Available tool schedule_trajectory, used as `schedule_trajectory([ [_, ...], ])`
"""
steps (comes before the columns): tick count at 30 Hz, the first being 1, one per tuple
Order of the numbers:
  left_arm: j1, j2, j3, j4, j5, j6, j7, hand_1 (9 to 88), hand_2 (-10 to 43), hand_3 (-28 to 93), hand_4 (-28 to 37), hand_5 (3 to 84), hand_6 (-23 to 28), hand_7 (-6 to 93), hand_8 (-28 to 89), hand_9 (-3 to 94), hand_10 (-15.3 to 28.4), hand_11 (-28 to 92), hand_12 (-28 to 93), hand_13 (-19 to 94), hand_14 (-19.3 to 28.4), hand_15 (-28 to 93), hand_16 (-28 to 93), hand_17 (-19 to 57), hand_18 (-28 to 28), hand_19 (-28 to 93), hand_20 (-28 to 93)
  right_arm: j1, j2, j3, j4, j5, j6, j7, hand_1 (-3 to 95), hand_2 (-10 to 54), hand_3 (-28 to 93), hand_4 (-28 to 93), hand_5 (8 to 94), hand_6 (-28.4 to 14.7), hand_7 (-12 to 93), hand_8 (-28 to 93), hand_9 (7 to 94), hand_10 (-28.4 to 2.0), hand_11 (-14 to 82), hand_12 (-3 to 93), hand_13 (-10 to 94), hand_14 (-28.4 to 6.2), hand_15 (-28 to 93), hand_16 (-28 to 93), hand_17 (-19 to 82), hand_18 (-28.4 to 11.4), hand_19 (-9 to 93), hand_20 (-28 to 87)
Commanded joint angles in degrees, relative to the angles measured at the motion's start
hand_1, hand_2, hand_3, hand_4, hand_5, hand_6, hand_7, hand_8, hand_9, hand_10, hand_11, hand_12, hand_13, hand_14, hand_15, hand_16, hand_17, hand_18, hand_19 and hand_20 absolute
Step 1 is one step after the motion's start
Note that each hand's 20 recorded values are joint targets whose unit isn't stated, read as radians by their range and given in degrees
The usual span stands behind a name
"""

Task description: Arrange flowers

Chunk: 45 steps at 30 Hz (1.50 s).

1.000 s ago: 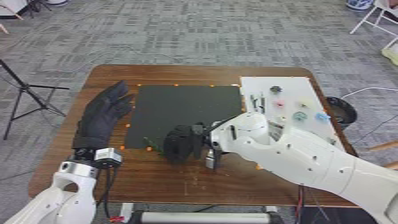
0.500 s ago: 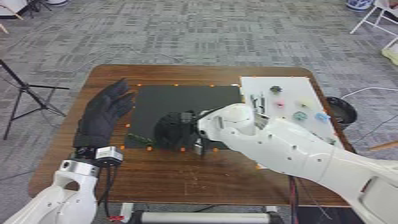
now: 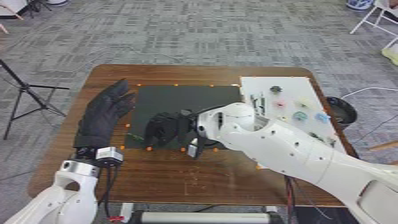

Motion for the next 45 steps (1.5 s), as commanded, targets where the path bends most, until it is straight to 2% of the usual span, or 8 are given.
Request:
schedule_trajectory([
  [1,0.32,-0.17,0.17,-0.13,-0.82,0.63,0.68,24.7,-4.2,68,-27.1,31.1,3.3,17.8,-8,23.0,11.1,19,19,18,13.4,27,6,-10.1,19.3,37,13,1.52,0.48,-0.57,-2.04,-13.03,5.10,2.59,38.8,-0.2,93,-25,43.3,2.8,18,-13,56.5,-13.2,52.5,59.2,52,-14.6,84,41,20,-21.0,75,51],
  [3,-0.12,0.12,0.42,-0.04,-0.80,0.64,0.76,24.7,-4.2,68,-27.1,31.2,3.4,17.8,-8,23.0,11.1,19,19,18,13.3,27,6,-10.1,19.3,37,13,2.34,-0.22,-1.62,-2.40,-14.33,3.90,3.13,39.2,1.4,93,-24,35.5,3.8,14,-12,67.0,-11.8,56.1,52.1,63,-13.4,86,36,27,-22.0,81,52],
  [5,-0.45,0.40,0.63,-0.04,-0.91,0.88,1.32,24.6,-4.2,68,-27.1,31.2,3.4,17.8,-8,23.0,11.0,19,19,18,13.4,27,6,-10.1,19.3,37,13,3.28,-1.30,-3.22,-2.54,-16.41,2.97,4.18,38.3,3.7,93,-23,34.4,4.1,13,-12,69.3,-11.7,58.0,49.3,66,-13.2,86,35,29,-22.3,83,52],
  [8,-1.29,0.63,1.24,0.15,-1.11,1.09,2.18,24.7,-4.2,68,-27.0,31.1,3.4,17.8,-8,22.9,11.0,19,19,18,13.4,27,6,-10.1,19.3,37,13,4.83,-3.10,-5.76,-2.06,-17.71,2.70,6.72,32.4,13.8,93,-15,33.7,4.5,13,-11,74.0,-12.0,65.4,42.0,71,-12.8,89,33,32,-23.3,87,52],
  [13,-1.60,0.97,1.45,0.16,-1.40,1.53,2.87,24.7,-4.2,68,-27.0,31.3,3.4,18.0,-8,23.1,11.0,19,19,18,13.3,28,6,-10.1,19.4,37,13,6.05,-5.24,-7.76,-0.24,-17.67,4.05,8.80,28.9,19.5,93,-11,34.9,4.6,14,-12,76.5,-12.3,68.8,38.3,73,-12.3,90,32,34,-23.7,89,51],
  [23,-0.69,0.75,0.35,-0.09,-1.57,2.32,3.25,24.6,-4.1,68,-26.9,31.7,3.5,18.4,-8,24.0,11.3,19,19,19,13.4,28,6,-9.9,19.5,38,14,5.07,-5.18,-6.54,-1.34,-17.28,4.95,3.98,28.8,20.0,93,-10,37.0,4.8,15,-13,76.4,-12.2,68.7,38.6,73,-12.4,90,33,34,-23.8,89,51],
  [33,-4.08,1.09,2.77,0.92,-1.56,1.84,3.68,24.6,-3.9,68,-26.9,31.9,3.4,18.5,-8,24.3,11.3,20,19,19,13.3,29,6,-9.8,19.5,38,14,6.39,-9.19,-9.33,1.64,-19.56,3.70,9.65,28.2,22.3,93,-10,35.6,4.7,14,-12,77.4,-12.1,69.2,37.0,75,-11.8,90,32,36,-23.8,91,50],
  [45,-5.42,1.06,3.79,1.38,-1.62,1.56,3.94,24.6,-3.7,68,-26.8,32.1,3.5,18.6,-8,24.4,11.3,20,19,19,13.4,29,5,-9.8,19.4,38,14,7.29,-11.68,-12.81,2.39,-20.51,2.81,16.92,26.8,24.9,93,-9,33.9,4.3,13,-12,79.2,-11.0,71.5,33.3,77,-10.9,91,32,38,-24.0,93,49],
])
